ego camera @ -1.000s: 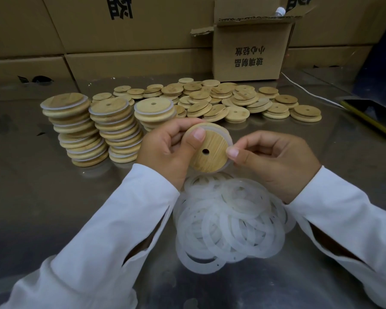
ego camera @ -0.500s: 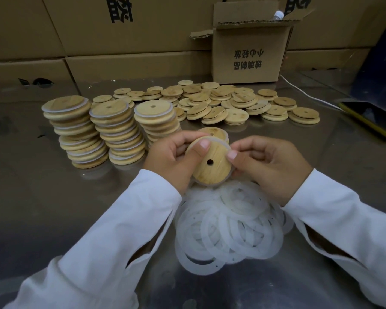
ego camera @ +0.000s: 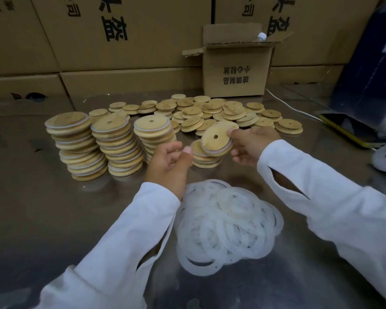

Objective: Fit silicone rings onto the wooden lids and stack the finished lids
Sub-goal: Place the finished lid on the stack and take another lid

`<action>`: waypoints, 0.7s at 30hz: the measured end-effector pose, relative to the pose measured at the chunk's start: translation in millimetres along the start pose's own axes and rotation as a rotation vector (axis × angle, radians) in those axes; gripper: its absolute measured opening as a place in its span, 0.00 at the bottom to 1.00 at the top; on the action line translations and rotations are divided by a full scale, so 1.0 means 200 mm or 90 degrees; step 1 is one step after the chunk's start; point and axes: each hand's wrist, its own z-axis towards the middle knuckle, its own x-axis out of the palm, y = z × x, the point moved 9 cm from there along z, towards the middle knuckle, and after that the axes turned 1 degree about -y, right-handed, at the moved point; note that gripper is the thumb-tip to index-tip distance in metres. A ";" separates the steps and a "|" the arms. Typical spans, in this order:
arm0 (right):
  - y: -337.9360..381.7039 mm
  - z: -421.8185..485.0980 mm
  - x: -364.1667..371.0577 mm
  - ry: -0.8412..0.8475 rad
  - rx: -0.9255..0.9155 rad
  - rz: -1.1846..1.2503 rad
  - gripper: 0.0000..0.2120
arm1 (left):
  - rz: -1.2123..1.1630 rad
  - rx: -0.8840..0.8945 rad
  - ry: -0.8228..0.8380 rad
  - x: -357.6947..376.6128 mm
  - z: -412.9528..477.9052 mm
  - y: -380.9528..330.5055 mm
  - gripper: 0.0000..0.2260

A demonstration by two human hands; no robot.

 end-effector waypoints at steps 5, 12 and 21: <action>-0.10 0.09 0.10 0.054 0.159 0.011 0.12 | -0.007 0.020 0.000 0.00 -0.01 -0.01 0.08; -0.11 0.19 -0.03 0.015 0.134 -0.050 0.13 | -0.008 0.045 0.010 0.01 0.00 -0.02 0.04; 0.08 0.47 -0.79 -0.432 -0.045 -0.448 0.27 | 0.012 0.079 0.048 0.04 0.01 0.01 0.07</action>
